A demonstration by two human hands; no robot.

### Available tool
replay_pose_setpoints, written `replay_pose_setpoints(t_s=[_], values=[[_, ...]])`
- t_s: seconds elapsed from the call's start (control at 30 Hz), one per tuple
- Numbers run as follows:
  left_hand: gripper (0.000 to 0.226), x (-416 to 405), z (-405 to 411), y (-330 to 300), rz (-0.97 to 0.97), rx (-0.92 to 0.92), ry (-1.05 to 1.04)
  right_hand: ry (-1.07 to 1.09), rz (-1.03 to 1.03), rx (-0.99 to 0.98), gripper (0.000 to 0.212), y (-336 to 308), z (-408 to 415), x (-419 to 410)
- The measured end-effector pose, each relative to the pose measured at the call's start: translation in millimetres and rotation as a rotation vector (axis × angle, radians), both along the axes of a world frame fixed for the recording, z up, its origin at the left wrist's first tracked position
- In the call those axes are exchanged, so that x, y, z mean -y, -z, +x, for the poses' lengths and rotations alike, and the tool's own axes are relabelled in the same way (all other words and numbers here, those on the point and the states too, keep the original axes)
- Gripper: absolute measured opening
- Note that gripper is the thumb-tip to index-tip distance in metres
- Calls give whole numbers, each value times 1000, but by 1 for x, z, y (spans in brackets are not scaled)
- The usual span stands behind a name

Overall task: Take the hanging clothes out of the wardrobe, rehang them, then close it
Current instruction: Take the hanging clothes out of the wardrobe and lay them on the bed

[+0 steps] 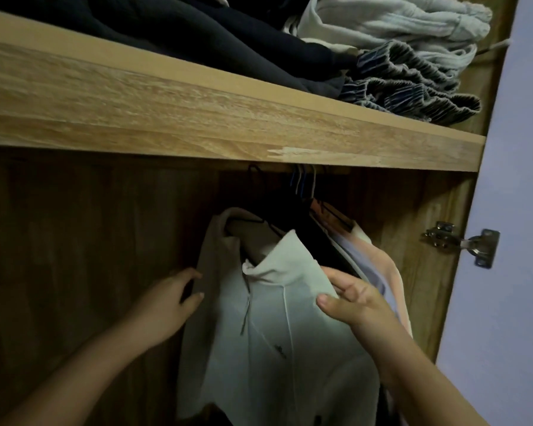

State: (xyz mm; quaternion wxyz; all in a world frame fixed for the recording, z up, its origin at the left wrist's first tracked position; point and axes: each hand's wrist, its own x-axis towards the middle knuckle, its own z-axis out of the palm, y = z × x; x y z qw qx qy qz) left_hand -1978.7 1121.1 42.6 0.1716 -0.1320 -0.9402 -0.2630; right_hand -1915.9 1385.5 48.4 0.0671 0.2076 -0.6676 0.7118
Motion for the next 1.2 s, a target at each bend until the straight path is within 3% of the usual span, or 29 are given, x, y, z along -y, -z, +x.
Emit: replay_pose_setpoints(t_s=[0.1,0.2,0.37,0.47,0.53,0.63,0.7,0.77,0.97,1.1,1.2], values=[[41,-16,-1,-6,62,-125,-13,-31,35,55,48,4,24,-21],[51,-30,-10,0,75,-194,-8,-34,78,106,39,6,54,-40],[67,-68,0,13,11,-184,271,19,60,171,35,5,112,-73],[56,-96,18,15,45,-217,402,66,80,187,46,4,150,-95],[63,-113,34,17,98,-220,457,109,100,198,61,5,177,-109],[46,-139,66,24,153,-257,487,196,161,213,56,5,221,-129],[32,-156,92,28,185,-284,499,315,248,228,38,4,253,-138],[32,-174,117,32,176,-307,522,467,392,238,27,4,284,-147],[55,-237,183,46,196,-337,636,913,635,201,14,30,366,-175],[42,-284,222,52,224,-322,757,1184,729,193,19,49,423,-196],[42,-322,240,58,241,-259,877,1386,774,209,9,56,463,-204]])
